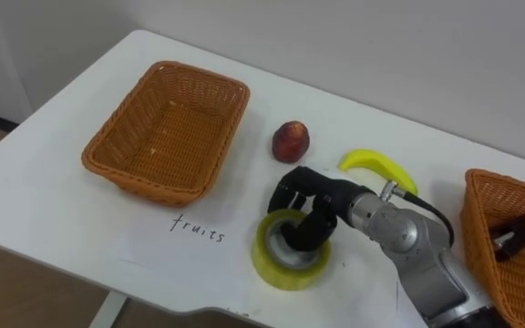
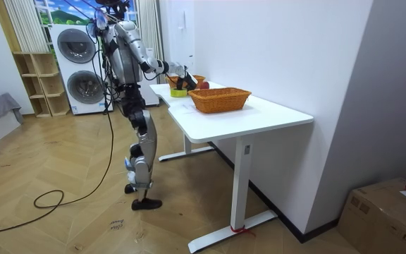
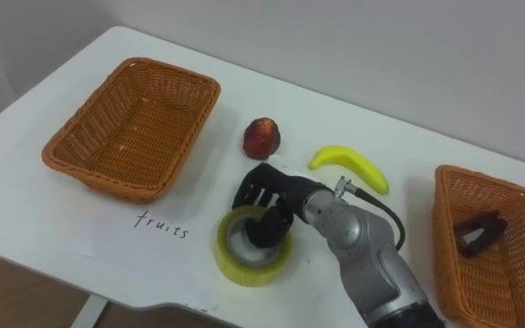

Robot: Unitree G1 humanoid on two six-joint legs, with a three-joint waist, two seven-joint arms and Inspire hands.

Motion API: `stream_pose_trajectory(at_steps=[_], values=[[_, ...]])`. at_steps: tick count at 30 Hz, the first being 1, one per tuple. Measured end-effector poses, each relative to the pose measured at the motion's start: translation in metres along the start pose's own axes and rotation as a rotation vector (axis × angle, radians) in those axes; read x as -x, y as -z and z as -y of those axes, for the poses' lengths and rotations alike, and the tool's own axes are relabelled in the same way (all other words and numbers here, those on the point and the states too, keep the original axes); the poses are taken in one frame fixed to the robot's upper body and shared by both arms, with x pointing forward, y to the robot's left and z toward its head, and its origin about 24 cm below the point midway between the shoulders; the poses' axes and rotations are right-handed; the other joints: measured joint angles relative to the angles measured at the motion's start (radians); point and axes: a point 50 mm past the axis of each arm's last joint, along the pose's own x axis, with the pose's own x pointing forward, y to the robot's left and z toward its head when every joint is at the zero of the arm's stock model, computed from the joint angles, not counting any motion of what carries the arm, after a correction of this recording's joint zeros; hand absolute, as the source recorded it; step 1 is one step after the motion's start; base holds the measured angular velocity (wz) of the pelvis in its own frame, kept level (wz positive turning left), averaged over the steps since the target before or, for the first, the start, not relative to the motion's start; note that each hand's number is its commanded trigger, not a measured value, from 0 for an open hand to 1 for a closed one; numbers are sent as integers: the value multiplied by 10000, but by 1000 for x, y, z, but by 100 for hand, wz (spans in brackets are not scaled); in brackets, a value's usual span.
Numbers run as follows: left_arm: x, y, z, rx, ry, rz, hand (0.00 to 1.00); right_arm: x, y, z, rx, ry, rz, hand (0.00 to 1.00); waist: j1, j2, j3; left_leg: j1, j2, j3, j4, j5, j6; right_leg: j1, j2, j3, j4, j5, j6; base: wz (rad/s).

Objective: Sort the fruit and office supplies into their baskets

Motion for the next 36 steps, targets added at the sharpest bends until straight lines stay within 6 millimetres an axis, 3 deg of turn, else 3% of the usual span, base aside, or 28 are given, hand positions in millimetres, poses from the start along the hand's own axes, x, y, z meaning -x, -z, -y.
stream_pose_trajectory(at_steps=[12, 21, 24, 29, 32, 36], values=[[0, -1, 0, 7, -5, 80, 0, 1, -1, 1, -33, 12, 189, 100, -87, 8, 6, 5, -2, 14, 4, 0, 0, 12, -10, 27, 1, 0, 0, 0], [0, -3, 1, 92, -67, 356, 0, 14, 8, 7, -1061, 683, 598, 100, -269, 180, 123, -4, 36, 148, 29, 0, 1, -72, -64, 179, 13, 0, 1, -4], [0, -3, 1, 176, -67, 367, 0, 21, 5, 8, -1064, 986, 835, 100, -435, 199, 118, -10, 34, 374, 25, -1, -1, -149, -25, 315, 24, 0, 0, -18], [1, -4, 1, 355, -203, 445, 0, 33, -2, 28, -749, 1977, 1358, 100, -786, 302, 57, 19, 54, 557, 27, 1, -2, -206, 5, 553, 31, 3, -5, -11], [1, -2, 2, 433, -225, 455, 0, 39, -1, 37, -759, 2686, 1416, 100, -918, 373, 9, 48, 57, 588, 33, 3, -1, -189, -6, 590, 33, 4, -3, -4], [2, 2, 2, 475, -232, 360, 0, 43, 4, 45, -838, 3318, 1288, 100, -1034, 416, 9, 196, 107, 690, 21, 3, -1, -110, 18, 772, 42, 8, 3, -11]])
